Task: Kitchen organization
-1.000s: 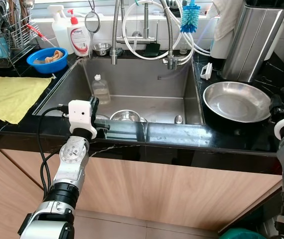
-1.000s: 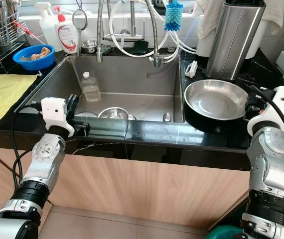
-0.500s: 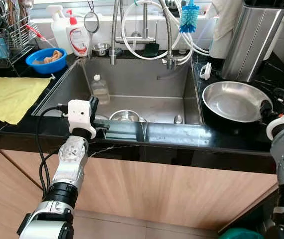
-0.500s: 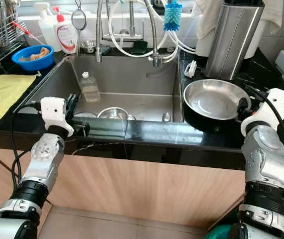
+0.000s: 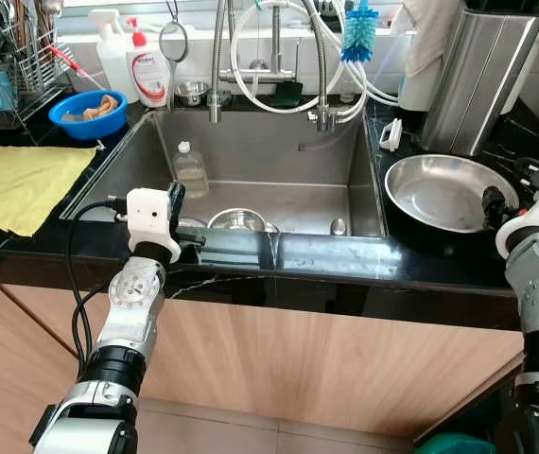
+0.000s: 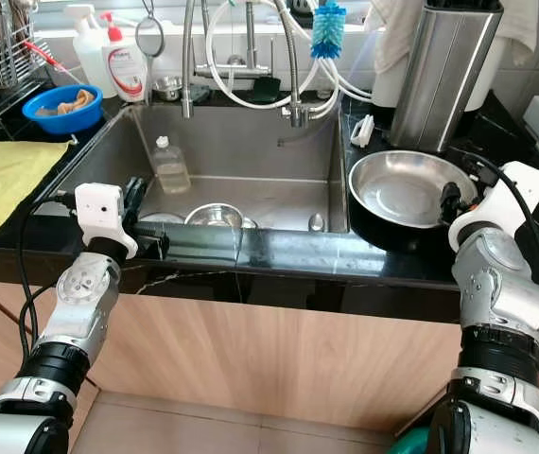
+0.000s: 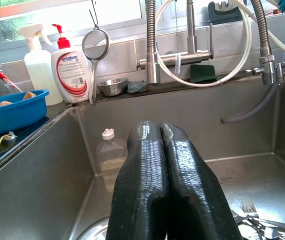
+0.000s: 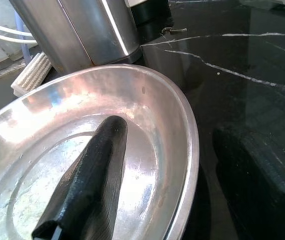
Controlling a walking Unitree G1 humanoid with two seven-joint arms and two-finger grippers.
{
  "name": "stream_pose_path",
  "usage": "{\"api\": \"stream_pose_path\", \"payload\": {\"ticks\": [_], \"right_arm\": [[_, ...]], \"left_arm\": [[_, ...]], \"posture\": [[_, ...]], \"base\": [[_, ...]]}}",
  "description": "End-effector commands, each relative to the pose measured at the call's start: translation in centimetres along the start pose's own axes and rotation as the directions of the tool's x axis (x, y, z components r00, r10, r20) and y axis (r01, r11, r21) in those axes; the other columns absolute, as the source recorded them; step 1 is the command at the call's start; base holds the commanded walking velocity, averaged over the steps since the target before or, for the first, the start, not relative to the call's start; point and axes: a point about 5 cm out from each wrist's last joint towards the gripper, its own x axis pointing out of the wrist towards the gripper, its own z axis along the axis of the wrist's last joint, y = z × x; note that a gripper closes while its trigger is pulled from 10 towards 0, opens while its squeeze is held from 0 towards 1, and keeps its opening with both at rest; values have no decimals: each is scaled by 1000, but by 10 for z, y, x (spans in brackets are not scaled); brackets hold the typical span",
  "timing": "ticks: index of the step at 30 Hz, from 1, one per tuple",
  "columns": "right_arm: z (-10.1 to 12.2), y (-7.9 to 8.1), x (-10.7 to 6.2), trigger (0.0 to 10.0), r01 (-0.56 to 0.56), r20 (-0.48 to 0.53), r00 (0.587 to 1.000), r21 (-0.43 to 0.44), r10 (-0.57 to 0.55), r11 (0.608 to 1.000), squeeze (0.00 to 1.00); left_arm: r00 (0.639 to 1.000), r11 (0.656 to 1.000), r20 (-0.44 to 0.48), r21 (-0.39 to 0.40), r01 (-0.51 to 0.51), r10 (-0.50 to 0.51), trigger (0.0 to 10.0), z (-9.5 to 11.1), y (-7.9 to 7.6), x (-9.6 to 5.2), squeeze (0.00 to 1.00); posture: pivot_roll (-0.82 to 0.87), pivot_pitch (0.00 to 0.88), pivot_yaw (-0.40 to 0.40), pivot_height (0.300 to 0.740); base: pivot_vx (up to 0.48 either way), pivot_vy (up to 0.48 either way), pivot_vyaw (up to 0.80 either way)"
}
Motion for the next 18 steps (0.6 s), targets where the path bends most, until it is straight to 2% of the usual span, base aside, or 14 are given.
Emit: {"api": "stream_pose_path", "payload": {"ticks": [1, 6, 7, 9, 10, 18], "right_arm": [[5, 5, 2, 10000, -8, 11, 1000, 29, 7, 1000, 0], [1, 5, 5, 10000, -11, -10, 1000, 39, 12, 999, 0], [0, 5, 6, 2745, -14, -15, 1000, 39, 15, 999, 0], [0, 5, 6, 2745, -15, -16, 1000, 39, 15, 999, 0], [-1, 5, 7, 0, -16, -18, 1000, 37, 16, 999, 0], [-1, 9, 9, 0, -28, -22, 999, 37, 29, 999, 0]], "left_arm": [[1000, 999, 7, 33, 16, -17, 10000, 4, 1, 2, 0], [1000, 999, 9, 32, 15, -16, 10000, 4, 0, 2, 0], [1000, 999, 10, 32, 15, -15, 10000, 4, 0, 2, 0], [1000, 999, 10, 32, 15, -15, 10000, 4, 0, 2, 0], [1000, 999, 11, 32, 16, -16, 10000, 4, 0, 2, 0], [1000, 999, 14, 34, 20, -21, 10000, 4, -1, 2, 0]], "posture": [[-22, 0, 51, 740], [-20, 0, 49, 740], [-21, 0, 48, 740], [-21, 0, 48, 740], [-21, 0, 48, 740], [-19, 0, 48, 740]], "base": [[0, 0, 0], [0, 0, 0], [0, 0, 0], [0, 0, 0], [0, 0, 0], [0, 0, 0]]}}
